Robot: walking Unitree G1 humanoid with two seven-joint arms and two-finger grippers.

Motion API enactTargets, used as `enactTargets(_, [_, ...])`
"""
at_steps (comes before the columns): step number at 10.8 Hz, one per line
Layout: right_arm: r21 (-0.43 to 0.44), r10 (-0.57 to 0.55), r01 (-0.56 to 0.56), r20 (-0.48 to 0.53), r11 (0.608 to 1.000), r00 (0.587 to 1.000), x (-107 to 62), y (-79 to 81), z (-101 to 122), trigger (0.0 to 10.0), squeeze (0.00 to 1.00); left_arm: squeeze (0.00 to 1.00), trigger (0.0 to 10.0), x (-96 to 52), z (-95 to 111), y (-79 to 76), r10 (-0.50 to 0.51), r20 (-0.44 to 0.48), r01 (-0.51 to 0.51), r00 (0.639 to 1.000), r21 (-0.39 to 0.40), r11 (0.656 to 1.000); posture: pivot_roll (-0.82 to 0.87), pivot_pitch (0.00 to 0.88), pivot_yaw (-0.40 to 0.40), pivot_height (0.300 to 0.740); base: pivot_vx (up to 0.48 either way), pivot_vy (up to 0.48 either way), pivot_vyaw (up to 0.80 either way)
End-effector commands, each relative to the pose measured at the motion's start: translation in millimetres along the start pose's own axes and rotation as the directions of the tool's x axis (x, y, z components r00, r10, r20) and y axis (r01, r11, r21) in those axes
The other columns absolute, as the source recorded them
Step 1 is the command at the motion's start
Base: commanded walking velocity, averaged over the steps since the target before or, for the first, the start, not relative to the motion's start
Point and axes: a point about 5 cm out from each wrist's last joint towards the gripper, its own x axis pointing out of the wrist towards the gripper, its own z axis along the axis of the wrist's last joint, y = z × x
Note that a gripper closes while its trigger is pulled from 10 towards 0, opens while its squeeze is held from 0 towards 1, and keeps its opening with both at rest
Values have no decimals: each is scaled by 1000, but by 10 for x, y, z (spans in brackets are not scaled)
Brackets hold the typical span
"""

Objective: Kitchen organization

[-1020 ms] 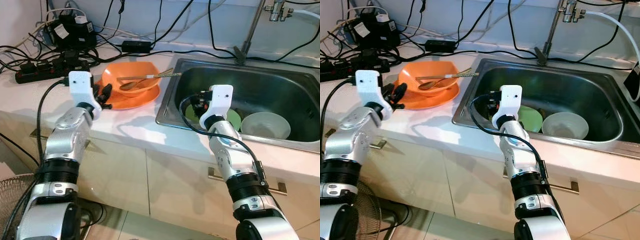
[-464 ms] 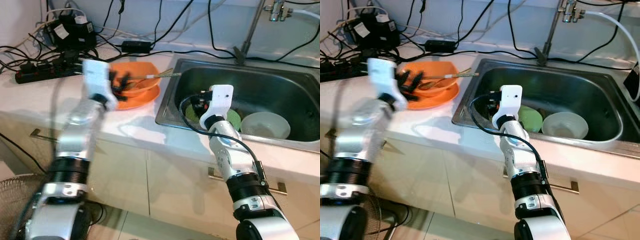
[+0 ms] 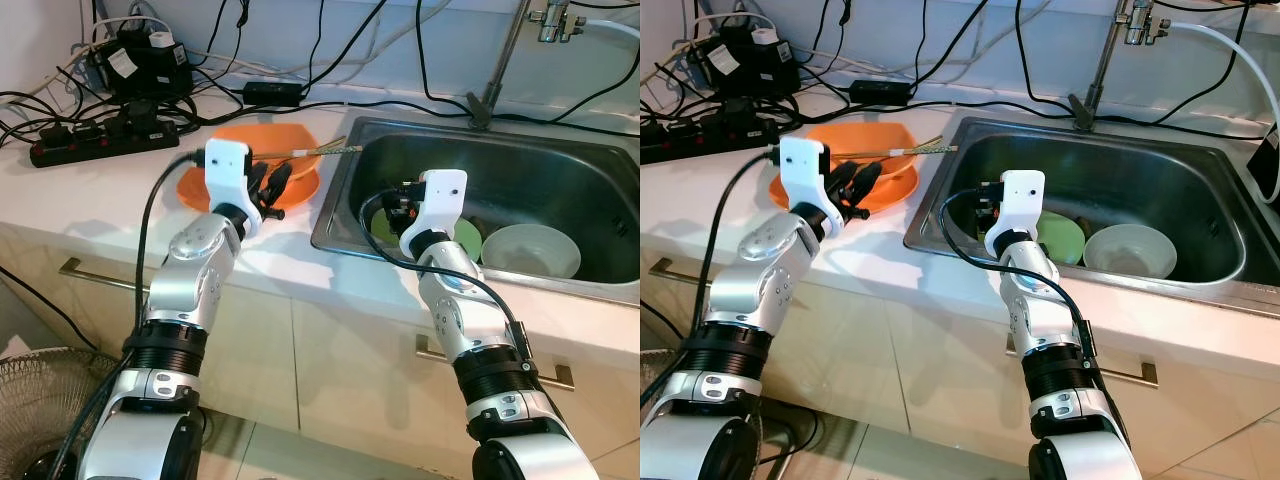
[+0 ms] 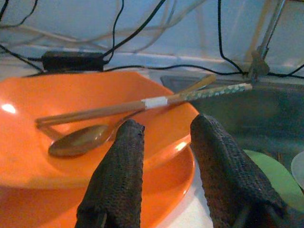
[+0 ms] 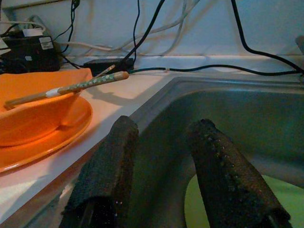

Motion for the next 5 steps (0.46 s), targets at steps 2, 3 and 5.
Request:
enactTargets(2, [0,-8,8,10,1000,1000,23,-12,41,10000,0,0,10000,-28,8,133,55,-17,-56,998,-18,998,161,22,-3,740,0,0,0])
enactTargets(3, [1,-7,7,9,1000,1000,21,-11,36,10000,0,0,10000,-61,11,235,94,-25,-95,995,-19,995,161,22,-3,740,0,0,0])
enactTargets(5, [1,-7,7,9,1000,1000,17,-11,33,10000,0,0,10000,-94,15,329,132,-32,-132,991,-17,991,162,22,-2,740,0,0,0])
